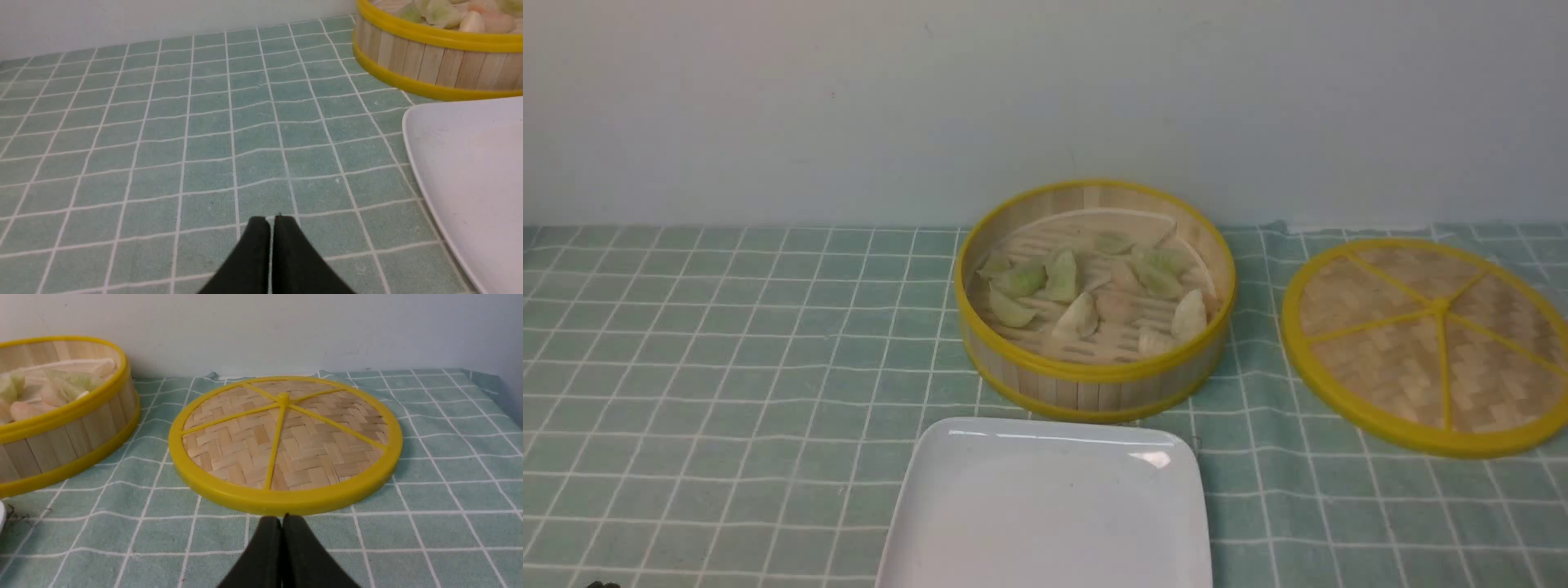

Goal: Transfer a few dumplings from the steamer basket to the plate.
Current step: Use the right arm to grab a dumpling from inside the steamer

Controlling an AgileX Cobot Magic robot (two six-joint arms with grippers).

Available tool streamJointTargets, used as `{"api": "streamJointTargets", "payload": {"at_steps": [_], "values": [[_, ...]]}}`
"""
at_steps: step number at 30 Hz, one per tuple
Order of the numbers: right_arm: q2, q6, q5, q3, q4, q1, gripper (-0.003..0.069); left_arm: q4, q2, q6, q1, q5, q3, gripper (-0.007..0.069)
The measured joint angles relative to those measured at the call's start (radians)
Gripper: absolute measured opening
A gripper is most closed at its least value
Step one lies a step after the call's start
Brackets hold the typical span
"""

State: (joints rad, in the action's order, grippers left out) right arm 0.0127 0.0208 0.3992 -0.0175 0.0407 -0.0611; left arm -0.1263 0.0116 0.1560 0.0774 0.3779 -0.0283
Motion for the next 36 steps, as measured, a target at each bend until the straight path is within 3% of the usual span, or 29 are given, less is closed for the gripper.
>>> {"api": "streamJointTargets", "payload": {"at_steps": [20,24,30,36], "values": [[0.0,0.007,-0.019,-0.001,0.02,0.0,-0.0013,0.0,0.0,0.0,0.0,0.0,0.0,-0.0006],[0.0,0.052,-0.129,-0.011,0.133,0.001,-0.0013,0.0,0.0,0.0,0.0,0.0,0.0,-0.0006],[0.0,0.166,-0.452,-0.011,0.495,0.001,-0.0013,0.0,0.0,0.0,0.0,0.0,0.0,-0.0006],[0.0,0.197,-0.627,-0.011,0.644,0.002,-0.0013,0.0,0.0,0.0,0.0,0.0,0.0,-0.0006]]}}
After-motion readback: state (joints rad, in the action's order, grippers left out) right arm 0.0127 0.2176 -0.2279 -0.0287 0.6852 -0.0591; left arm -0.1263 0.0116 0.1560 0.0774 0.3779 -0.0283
